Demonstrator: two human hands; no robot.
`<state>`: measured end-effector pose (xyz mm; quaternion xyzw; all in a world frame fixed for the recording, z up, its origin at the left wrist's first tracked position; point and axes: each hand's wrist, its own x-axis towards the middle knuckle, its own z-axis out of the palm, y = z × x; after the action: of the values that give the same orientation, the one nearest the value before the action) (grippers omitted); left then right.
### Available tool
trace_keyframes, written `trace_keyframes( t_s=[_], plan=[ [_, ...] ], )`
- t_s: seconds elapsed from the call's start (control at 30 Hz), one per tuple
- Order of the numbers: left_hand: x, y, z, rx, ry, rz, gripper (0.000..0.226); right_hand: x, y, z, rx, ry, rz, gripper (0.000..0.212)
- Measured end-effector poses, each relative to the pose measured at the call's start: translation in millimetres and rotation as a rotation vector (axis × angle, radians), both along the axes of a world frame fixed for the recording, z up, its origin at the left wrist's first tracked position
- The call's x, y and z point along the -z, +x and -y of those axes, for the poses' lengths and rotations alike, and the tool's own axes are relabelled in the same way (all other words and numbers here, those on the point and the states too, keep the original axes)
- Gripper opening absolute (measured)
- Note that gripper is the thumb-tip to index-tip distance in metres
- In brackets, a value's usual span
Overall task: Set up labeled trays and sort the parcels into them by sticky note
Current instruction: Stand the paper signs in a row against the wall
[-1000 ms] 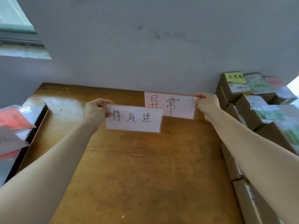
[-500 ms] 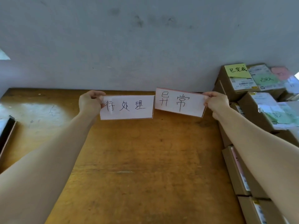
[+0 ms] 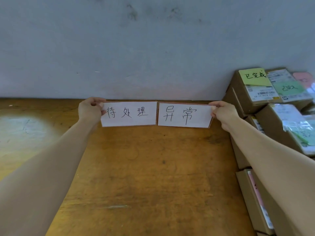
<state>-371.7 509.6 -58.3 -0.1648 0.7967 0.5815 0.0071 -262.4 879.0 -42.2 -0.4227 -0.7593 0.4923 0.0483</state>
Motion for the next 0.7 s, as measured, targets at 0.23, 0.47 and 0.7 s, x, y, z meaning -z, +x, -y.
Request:
trace_keyframes(
  t_s=[0.23, 0.47, 0.7],
  plan=[
    [5.5, -18.2, -10.3, 0.059, 0.006, -0.002, 0.025, 7.9, -6.4, -12.1, 0.042, -0.013, -0.070, 0.024],
    [6.5, -22.7, -10.8, 0.094, -0.011, -0.017, 0.020, 8.9, -7.7, -10.4, 0.054, 0.019, -0.080, 0.023],
    [4.8, -17.8, -9.9, 0.100, -0.032, -0.031, 0.033, 7.7, -2.0, -4.8, 0.023, 0.156, -0.029, 0.033]
  ],
)
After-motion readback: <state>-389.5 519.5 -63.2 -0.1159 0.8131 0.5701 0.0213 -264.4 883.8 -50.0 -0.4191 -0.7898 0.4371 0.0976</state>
